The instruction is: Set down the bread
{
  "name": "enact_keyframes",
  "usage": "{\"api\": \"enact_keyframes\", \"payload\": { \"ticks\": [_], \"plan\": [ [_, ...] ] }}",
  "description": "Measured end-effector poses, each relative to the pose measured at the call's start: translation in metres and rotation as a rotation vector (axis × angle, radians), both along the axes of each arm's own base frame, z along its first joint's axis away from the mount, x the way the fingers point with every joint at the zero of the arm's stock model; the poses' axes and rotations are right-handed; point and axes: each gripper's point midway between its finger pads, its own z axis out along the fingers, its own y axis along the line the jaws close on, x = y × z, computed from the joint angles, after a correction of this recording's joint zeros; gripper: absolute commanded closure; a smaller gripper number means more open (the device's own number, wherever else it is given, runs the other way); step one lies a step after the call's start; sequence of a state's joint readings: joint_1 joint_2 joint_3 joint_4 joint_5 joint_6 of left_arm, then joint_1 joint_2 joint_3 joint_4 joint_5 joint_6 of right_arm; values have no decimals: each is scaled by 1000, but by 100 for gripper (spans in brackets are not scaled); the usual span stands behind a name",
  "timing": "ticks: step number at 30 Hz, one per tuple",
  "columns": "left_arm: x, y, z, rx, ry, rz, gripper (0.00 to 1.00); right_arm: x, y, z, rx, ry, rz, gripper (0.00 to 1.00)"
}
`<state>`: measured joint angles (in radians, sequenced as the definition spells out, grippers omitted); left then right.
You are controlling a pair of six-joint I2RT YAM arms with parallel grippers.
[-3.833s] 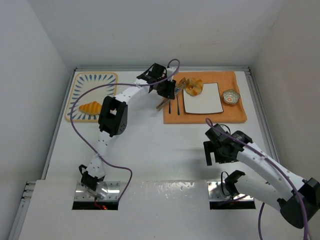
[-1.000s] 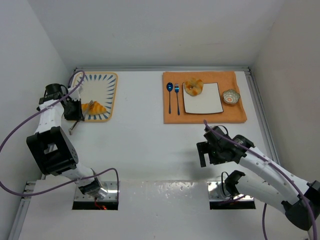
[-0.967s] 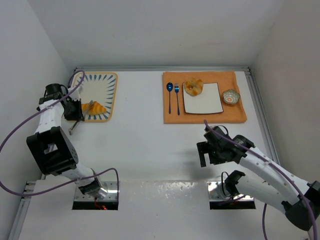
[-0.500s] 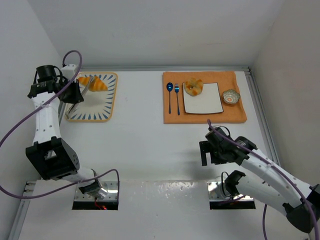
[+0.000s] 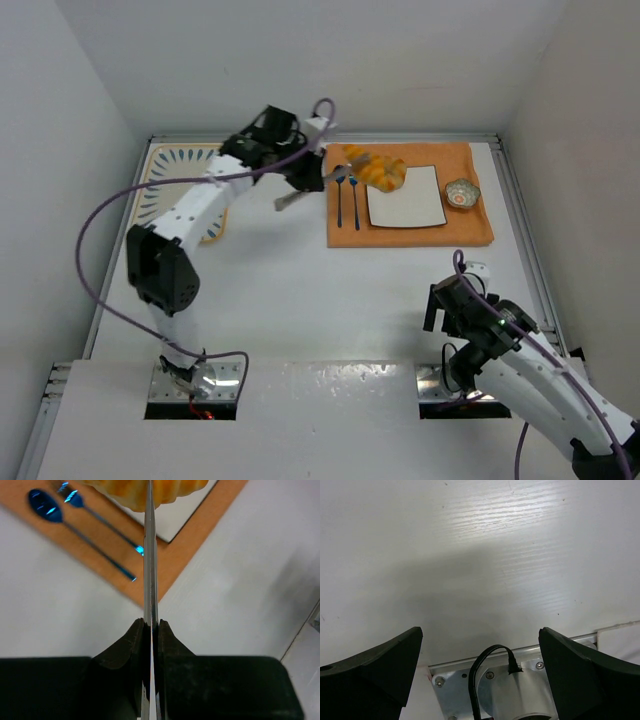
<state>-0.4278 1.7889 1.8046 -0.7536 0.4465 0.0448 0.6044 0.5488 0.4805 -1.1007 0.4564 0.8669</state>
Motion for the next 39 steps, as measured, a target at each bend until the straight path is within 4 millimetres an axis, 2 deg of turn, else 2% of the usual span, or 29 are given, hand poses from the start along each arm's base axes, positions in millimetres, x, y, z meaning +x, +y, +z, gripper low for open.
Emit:
{"api": "enact_keyframes", "payload": {
  "ticks": [2, 4, 7, 10, 12, 14, 15, 16, 21, 25, 30, 34, 37, 39],
  "plan": [
    [-2, -49, -16, -6, 7, -65, 100, -1, -1, -2, -11, 15, 0, 0],
    [-2, -89, -37, -7, 23, -107, 100, -3, -2, -4, -31, 43, 3, 0],
    [0, -133, -72, 3, 55, -132, 100, -7, -5, -8, -72, 93, 19, 0],
    [5, -155, -106, 24, 92, -119, 100, -10, -8, -3, -102, 131, 32, 0],
    [7, -157, -124, 45, 113, -103, 100, -11, -9, 1, -109, 136, 40, 0],
    [8, -158, -130, 52, 118, -91, 100, -11, -10, 3, -108, 131, 44, 0],
    [9, -160, -129, 49, 112, -88, 100, -12, -10, 3, -107, 130, 45, 0],
    [10, -161, -129, 48, 106, -83, 89, -13, -11, 3, -107, 130, 46, 0],
    [12, -165, -125, 44, 84, -74, 60, -14, -12, 5, -99, 118, 46, 0],
    [14, -167, -122, 33, 76, -74, 51, -14, -11, 5, -94, 118, 48, 0],
    [12, -167, -108, 15, 62, -79, 50, -14, -8, 4, -79, 120, 54, 0],
    [10, -164, -76, -17, 25, -78, 45, -14, -5, 4, -66, 124, 61, 0],
    [11, -159, -40, -58, -22, -75, 45, -14, -4, 4, -61, 127, 69, 0],
    [13, -148, -13, -86, -54, -59, 45, -14, -3, 4, -58, 129, 75, 0]
  ]
}}
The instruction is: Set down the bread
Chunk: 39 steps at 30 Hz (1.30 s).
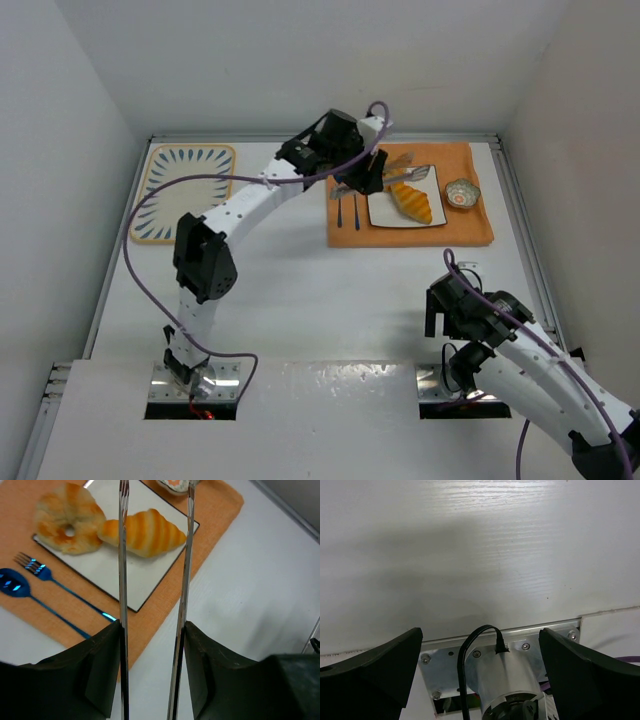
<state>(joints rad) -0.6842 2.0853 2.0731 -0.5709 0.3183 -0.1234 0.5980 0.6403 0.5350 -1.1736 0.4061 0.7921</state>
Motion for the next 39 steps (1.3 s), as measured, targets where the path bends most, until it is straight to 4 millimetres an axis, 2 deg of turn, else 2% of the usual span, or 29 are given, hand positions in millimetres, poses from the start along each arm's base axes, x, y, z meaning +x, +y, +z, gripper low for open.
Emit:
{"api": "enact_keyframes", "payload": {
  "ticks": [2, 4, 5, 7, 9, 10, 12, 13, 15, 18, 20, 22, 23, 27, 31, 35, 37, 38, 39],
  "plan": [
    [8, 20, 26, -23, -34, 36, 46, 0, 2, 0, 9, 5, 7, 0],
    [23, 56, 52, -46, -77, 110, 48, 0, 4, 1, 18, 9, 13, 0],
    [32, 86, 63, -48, -95, 171, 50, 0, 6, 2, 24, 11, 17, 0],
    [46, 151, 72, -39, -114, 308, 50, 1, 10, 2, 39, 12, 24, 0],
    [55, 227, 70, -12, -115, 478, 50, 2, 13, 2, 53, 15, 31, 0],
    [55, 265, 62, 6, -105, 567, 50, 3, 15, 1, 60, 15, 35, 0],
    [44, 315, 39, 46, -59, 688, 50, 5, 20, 1, 82, 13, 45, 0],
    [36, 328, 24, 68, -31, 720, 50, 5, 22, 1, 87, 14, 48, 0],
    [17, 329, -11, 102, 27, 717, 50, 7, 26, 1, 99, 17, 55, 0],
    [-13, 307, -67, 165, 124, 655, 50, 7, 30, -1, 108, 36, 64, 0],
    [-27, 299, -93, 204, 164, 629, 50, 7, 31, -2, 112, 44, 68, 0],
    [-31, 297, -110, 234, 185, 628, 51, 7, 33, -3, 116, 50, 69, 0],
    [-29, 298, -112, 236, 183, 633, 51, 6, 33, -4, 120, 53, 70, 0],
    [-13, 303, -131, 240, 181, 693, 51, 4, 34, -6, 127, 58, 65, 0],
    [-21, 306, -166, 268, 236, 728, 46, 3, 33, -9, 138, 49, 49, 0],
    [-42, 303, -205, 336, 323, 715, 38, 3, 34, -8, 150, 35, 39, 0],
    [-48, 299, -218, 361, 347, 702, 24, 4, 34, -7, 153, 32, 35, 0],
    [-46, 297, -218, 362, 341, 702, 13, 4, 34, -7, 153, 32, 33, 0],
    [-43, 294, -217, 354, 332, 698, 6, 4, 34, -7, 153, 32, 33, 0]
  ]
}}
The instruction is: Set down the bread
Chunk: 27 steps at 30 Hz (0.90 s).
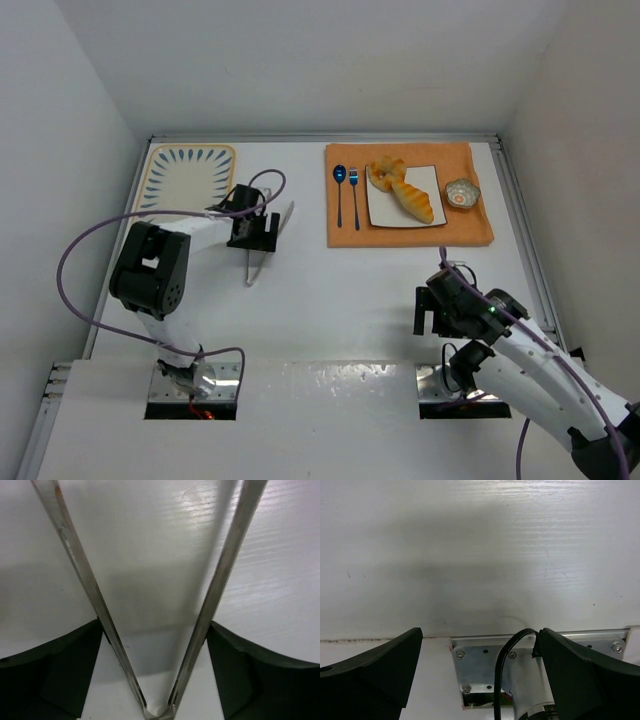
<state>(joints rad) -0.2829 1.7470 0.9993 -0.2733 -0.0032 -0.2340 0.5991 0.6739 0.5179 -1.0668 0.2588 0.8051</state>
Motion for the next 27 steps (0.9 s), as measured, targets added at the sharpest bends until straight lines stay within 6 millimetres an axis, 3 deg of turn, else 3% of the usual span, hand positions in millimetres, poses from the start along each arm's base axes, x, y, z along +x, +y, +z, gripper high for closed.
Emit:
{"api": "enact_keyframes", "payload": {
  "ticks": [1, 7, 10, 14, 18, 21, 23, 25, 27],
  "plan": [
    [0, -2, 0, -2, 1, 1, 1, 0, 0, 0, 0, -1, -1, 0],
    [3, -3, 2, 0, 0, 10, 1, 2, 1, 4, 25, -37, -8, 0],
    [8, -3, 12, 6, -11, 0, 1, 3, 2, 6, 38, -55, -9, 0],
    [24, -6, 65, 9, -118, -63, 1, 3, 2, 6, 37, -54, -8, 0],
    [35, -3, 161, 17, -343, -146, 1, 1, 0, 4, 21, -33, -2, 0],
    [21, 32, 213, 121, -469, -132, 1, 0, 0, 3, 15, -24, 2, 0],
    [3, 67, 221, 218, -486, -78, 1, 0, 0, 3, 14, -20, 2, 0],
    [-20, 101, 203, 308, -437, -27, 1, -1, 0, 2, 10, -11, 4, 0],
    [-53, 132, 164, 392, -316, 4, 1, -1, 0, 1, 7, -2, 9, 0]
  ]
}}
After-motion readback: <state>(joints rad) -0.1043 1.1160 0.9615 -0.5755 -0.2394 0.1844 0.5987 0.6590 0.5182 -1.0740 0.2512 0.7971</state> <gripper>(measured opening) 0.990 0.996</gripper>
